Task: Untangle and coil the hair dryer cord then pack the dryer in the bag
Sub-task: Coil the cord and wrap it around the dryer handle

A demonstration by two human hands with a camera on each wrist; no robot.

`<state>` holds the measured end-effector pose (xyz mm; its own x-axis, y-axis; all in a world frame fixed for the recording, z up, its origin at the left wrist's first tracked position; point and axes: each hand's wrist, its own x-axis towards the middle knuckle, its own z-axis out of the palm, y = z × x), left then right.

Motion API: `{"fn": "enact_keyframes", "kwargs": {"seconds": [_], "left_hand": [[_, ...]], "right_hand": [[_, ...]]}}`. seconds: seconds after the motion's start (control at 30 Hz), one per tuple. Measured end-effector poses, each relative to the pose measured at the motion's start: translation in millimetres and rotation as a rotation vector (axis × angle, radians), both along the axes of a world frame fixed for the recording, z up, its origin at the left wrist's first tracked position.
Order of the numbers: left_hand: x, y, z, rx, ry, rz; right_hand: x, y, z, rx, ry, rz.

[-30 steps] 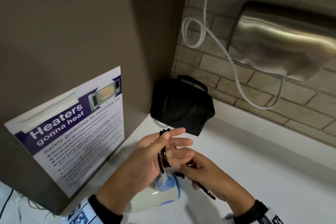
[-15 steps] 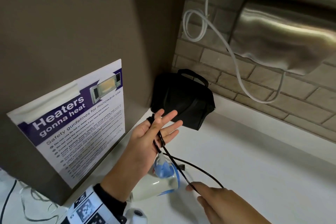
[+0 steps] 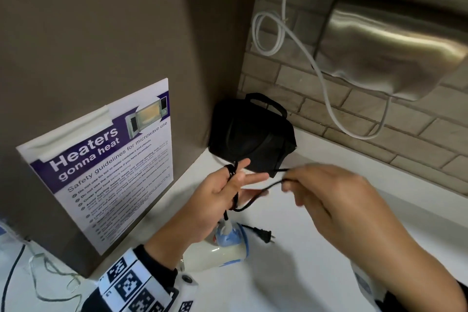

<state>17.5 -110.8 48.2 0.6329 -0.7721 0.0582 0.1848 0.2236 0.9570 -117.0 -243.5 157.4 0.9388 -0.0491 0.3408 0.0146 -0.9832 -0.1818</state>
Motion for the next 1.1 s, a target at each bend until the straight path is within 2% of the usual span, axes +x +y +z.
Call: {"fn": "enact_keyframes", "kwargs": {"seconds": [0.13,0.3,0.47,0.53,0.6,0.7,0.87,0.93,1.1], "left_hand": [[0,7,3,0.052,-0.069,-0.205],[4,14,0,0.005,0.022,-0.291],[1,13,-2,-0.015,0.067,-0.34],[0,12,0,-0.056,0.077,-0.303],[0,10,4,-0.111,0.124,-0.223],[2,9,5,-0.19,0.216,-0.11],[13,6,-2,-0.292,0.289,0.053],[19,6,-3,-0.31,0.295,0.109],[29,6,-8,-0.287,0.308,0.209]], "right_hand": [[47,-10,-1,0.013,-0.102,0.069],[89,-29,-23,0.075,-0.113,0.097],[106,-34,-68,0.106,-0.054,0.045],[106,-29,-85,0.144,0.012,0.073],[101,-23,-100,0.311,0.099,0.08],[83,-11,-123,0.534,0.242,0.001],[46,9,-139,0.515,0.252,0.061],[29,13,-139,0.467,0.289,0.029],[-9,24,-116,0.347,0.462,-0.063]]}}
